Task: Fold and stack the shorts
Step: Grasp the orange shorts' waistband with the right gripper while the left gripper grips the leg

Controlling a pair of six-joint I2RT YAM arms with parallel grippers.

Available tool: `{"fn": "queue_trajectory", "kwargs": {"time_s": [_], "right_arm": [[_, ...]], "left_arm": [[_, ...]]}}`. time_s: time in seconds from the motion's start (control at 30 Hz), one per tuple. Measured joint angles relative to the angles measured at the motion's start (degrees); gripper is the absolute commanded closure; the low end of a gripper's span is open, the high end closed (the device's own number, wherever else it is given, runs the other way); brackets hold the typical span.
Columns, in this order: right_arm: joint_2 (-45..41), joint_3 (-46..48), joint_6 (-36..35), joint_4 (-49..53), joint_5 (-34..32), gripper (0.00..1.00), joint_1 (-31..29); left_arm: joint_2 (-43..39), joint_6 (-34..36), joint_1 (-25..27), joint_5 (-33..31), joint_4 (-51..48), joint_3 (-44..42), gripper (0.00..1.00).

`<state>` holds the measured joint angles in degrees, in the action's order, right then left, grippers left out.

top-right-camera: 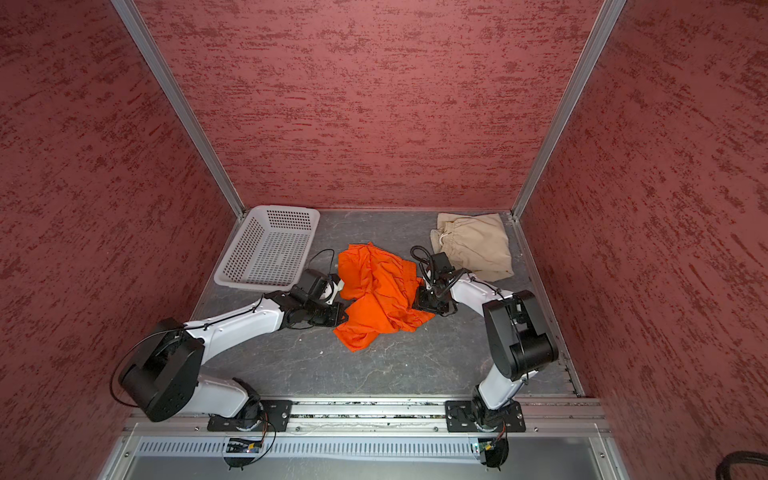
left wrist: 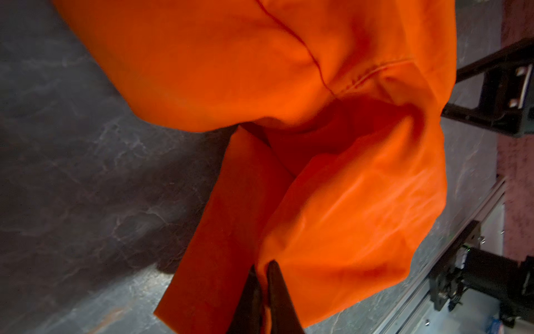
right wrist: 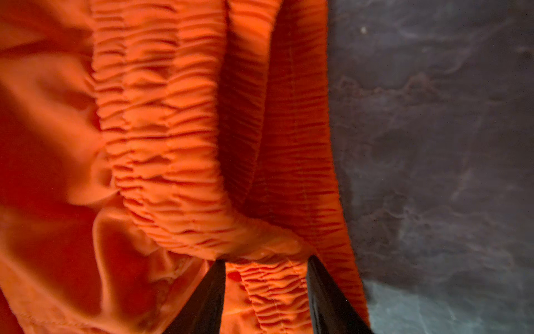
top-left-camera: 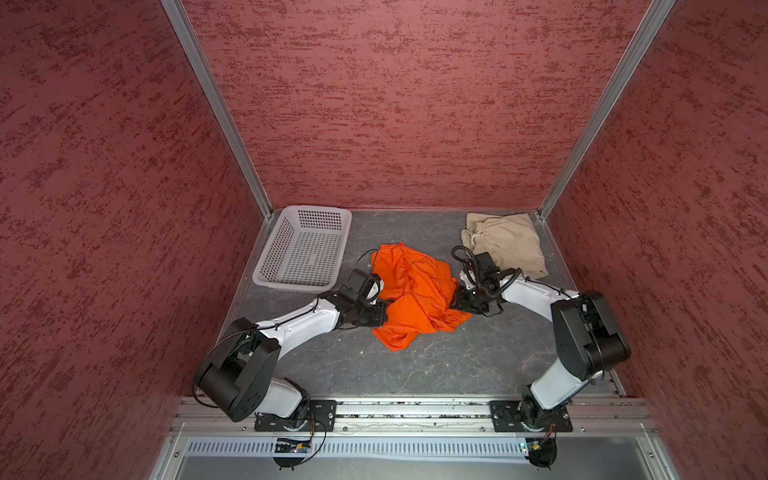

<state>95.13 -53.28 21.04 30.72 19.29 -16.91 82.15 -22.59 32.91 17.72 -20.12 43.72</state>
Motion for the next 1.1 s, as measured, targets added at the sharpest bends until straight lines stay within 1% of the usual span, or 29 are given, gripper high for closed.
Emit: {"fn": "queue_trajectory", "kwargs": {"time_s": [0.13, 0.23, 0.3, 0.4, 0.43, 0.53, 0.57, 0.63, 0.73, 0.8, 0.87, 0.97, 1.1], "right_arm": [[-0.7, 0.9, 0.6, 0.2, -0.7, 0.54, 0.7], [-1.5, 1.8, 1.1, 0.3, -1.8, 0.54, 0.9], [-2.4, 2.8, 1.3, 0.3, -2.3, 0.54, 0.9], [-4.1, 3.9, 1.9, 1.0, -3.1, 0.43, 0.9], [-4.8, 4.0, 2.2, 1.6, -3.3, 0.41, 0.9], [-7.6, 4.0, 2.8, 3.1, -3.7, 0.38, 1.2], [-9.1, 3.8, 3.0, 3.7, -3.8, 0.38, 1.5], [-11.9, 2.9, 3.4, 4.7, -3.9, 0.38, 2.4], [-15.8, 1.7, 3.8, 5.7, -4.5, 0.37, 3.9], [-17.2, 1.8, 4.4, 6.8, -5.1, 0.37, 4.3], [-17.8, 3.1, 5.4, 7.2, -5.0, 0.37, 4.7], [-18.0, 7.7, 7.5, 7.0, -3.2, 0.37, 4.7], [-18.0, 13.0, 10.4, 7.1, -1.0, 0.37, 4.7]], "left_arm": [[0.0, 3.3, -1.7, -2.1, -3.1, 4.5, 0.97], [0.2, 6.7, -5.3, -2.7, -5.8, 9.4, 0.97], [0.9, 8.9, -7.5, -3.1, -7.4, 13.5, 0.95], [2.8, 12.2, -9.1, -4.0, -8.9, 20.5, 0.87], [3.5, 13.2, -9.3, -4.5, -9.2, 22.7, 0.82], [6.7, 15.0, -9.7, -5.9, -10.2, 28.8, 0.58], [7.9, 15.2, -10.0, -6.7, -10.6, 30.6, 0.55], [9.4, 15.8, -10.7, -8.2, -11.2, 32.6, 0.51], [9.2, 15.5, -11.3, -9.3, -12.1, 32.6, 0.48], [7.7, 14.7, -11.4, -9.1, -11.9, 30.4, 0.47], [5.0, 13.2, -11.1, -8.7, -11.7, 26.7, 0.47], [0.9, 10.4, -10.1, -7.9, -11.2, 20.0, 0.47], [-0.8, 6.6, -8.2, -7.0, -10.2, 13.0, 0.47]]}}
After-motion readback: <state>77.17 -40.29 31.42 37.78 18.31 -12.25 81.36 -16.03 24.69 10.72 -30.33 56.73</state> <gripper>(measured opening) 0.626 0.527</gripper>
